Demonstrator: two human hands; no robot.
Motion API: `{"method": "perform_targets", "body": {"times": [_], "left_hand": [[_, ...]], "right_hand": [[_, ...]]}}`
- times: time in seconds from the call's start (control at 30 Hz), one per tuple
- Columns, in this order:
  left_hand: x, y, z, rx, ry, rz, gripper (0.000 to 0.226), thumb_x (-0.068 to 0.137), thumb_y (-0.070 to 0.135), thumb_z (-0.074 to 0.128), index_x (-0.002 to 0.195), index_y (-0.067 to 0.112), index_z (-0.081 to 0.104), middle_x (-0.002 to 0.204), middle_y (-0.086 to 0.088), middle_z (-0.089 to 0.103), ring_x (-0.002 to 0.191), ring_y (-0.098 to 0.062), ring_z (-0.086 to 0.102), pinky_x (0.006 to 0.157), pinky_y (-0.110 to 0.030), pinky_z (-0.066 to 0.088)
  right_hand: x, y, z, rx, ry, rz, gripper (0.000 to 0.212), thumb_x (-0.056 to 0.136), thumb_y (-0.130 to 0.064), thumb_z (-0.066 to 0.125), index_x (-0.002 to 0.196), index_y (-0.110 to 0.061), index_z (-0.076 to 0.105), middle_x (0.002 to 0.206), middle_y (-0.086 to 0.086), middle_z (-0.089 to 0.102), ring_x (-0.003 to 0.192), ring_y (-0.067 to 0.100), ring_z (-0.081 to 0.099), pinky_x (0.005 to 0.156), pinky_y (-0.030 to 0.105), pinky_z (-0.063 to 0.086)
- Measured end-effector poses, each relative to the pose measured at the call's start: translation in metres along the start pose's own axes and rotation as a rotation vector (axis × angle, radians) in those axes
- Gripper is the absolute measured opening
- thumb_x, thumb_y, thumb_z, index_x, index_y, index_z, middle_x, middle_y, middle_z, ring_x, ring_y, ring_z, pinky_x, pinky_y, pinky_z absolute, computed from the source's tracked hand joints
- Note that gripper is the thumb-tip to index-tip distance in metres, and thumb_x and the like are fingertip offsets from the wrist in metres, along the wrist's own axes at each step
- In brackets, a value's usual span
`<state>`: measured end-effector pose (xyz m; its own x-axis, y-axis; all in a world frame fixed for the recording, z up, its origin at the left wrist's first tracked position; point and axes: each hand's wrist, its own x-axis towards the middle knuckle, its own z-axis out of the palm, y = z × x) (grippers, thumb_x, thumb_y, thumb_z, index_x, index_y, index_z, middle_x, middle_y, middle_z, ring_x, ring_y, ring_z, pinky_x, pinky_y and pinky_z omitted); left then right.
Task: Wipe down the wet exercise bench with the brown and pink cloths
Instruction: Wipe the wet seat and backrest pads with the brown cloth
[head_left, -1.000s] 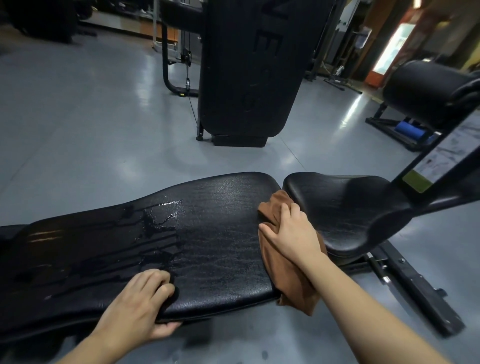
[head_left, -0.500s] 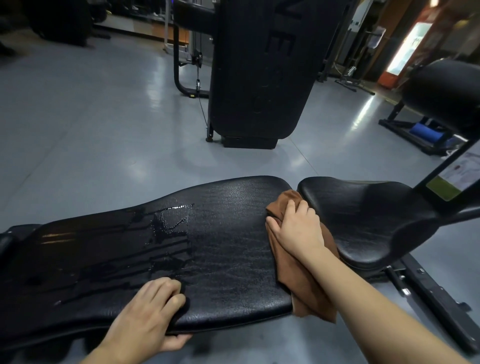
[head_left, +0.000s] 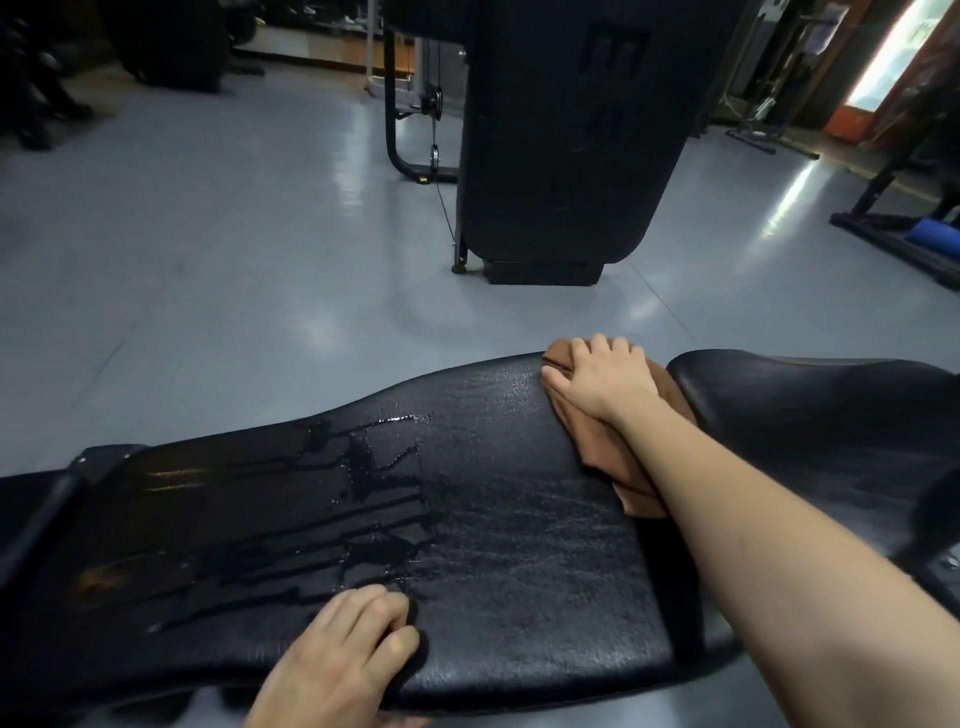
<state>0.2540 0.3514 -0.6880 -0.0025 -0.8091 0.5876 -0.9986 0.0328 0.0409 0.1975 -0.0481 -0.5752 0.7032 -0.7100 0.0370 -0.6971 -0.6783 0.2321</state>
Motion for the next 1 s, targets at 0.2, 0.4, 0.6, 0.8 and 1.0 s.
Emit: {"method": "perform_targets", "body": {"times": [0.2,0.4,0.6,0.8,1.0], "left_hand": [[0.001,-0.003,0.004,0.036,0.009,0.0,0.009,0.087,0.014,0.052,0.095,0.019,0.051,0.091,-0.002,0.062,0.096,-0.018,0.053,0.093,-0.032,0.041],[0.001,-0.004,0.007,0.025,0.021,-0.009,0.005,0.091,0.015,0.052,0.095,0.019,0.053,0.093,-0.002,0.063,0.094,-0.018,0.056,0.091,-0.031,0.044],[0.006,-0.007,0.004,0.028,0.018,-0.012,0.019,0.103,0.017,0.039,0.095,0.022,0.055,0.102,-0.003,0.057,0.093,-0.019,0.057,0.094,-0.03,0.045],[0.003,-0.006,-0.001,0.009,-0.011,-0.004,0.006,0.095,0.021,0.05,0.1,0.022,0.052,0.109,-0.002,0.051,0.1,-0.019,0.053,0.099,-0.029,0.04],[-0.001,-0.005,0.001,-0.013,-0.035,-0.015,0.008,0.094,0.024,0.055,0.101,0.02,0.052,0.104,-0.002,0.056,0.1,-0.019,0.057,0.097,-0.03,0.042]], "right_hand": [[0.018,-0.044,-0.008,-0.021,-0.035,-0.213,0.071,0.096,-0.071,0.021,0.134,-0.02,0.054,0.135,0.009,0.056,0.124,0.033,0.048,0.101,0.047,0.037],[0.017,-0.143,-0.01,-0.039,-0.053,-0.405,0.071,0.096,-0.069,0.024,0.135,-0.017,0.053,0.138,0.011,0.055,0.127,0.034,0.047,0.102,0.047,0.035],[0.002,-0.24,-0.01,-0.016,-0.066,-0.629,0.071,0.097,-0.068,0.025,0.137,-0.017,0.052,0.139,0.01,0.055,0.126,0.033,0.048,0.101,0.046,0.034],[0.003,-0.234,-0.01,0.006,-0.062,-0.644,0.07,0.097,-0.07,0.025,0.138,-0.02,0.052,0.139,0.006,0.054,0.127,0.029,0.047,0.098,0.046,0.033],[0.018,-0.181,-0.015,-0.002,-0.054,-0.523,0.067,0.097,-0.071,0.025,0.131,-0.021,0.055,0.136,0.006,0.058,0.125,0.03,0.051,0.099,0.046,0.034]]}}
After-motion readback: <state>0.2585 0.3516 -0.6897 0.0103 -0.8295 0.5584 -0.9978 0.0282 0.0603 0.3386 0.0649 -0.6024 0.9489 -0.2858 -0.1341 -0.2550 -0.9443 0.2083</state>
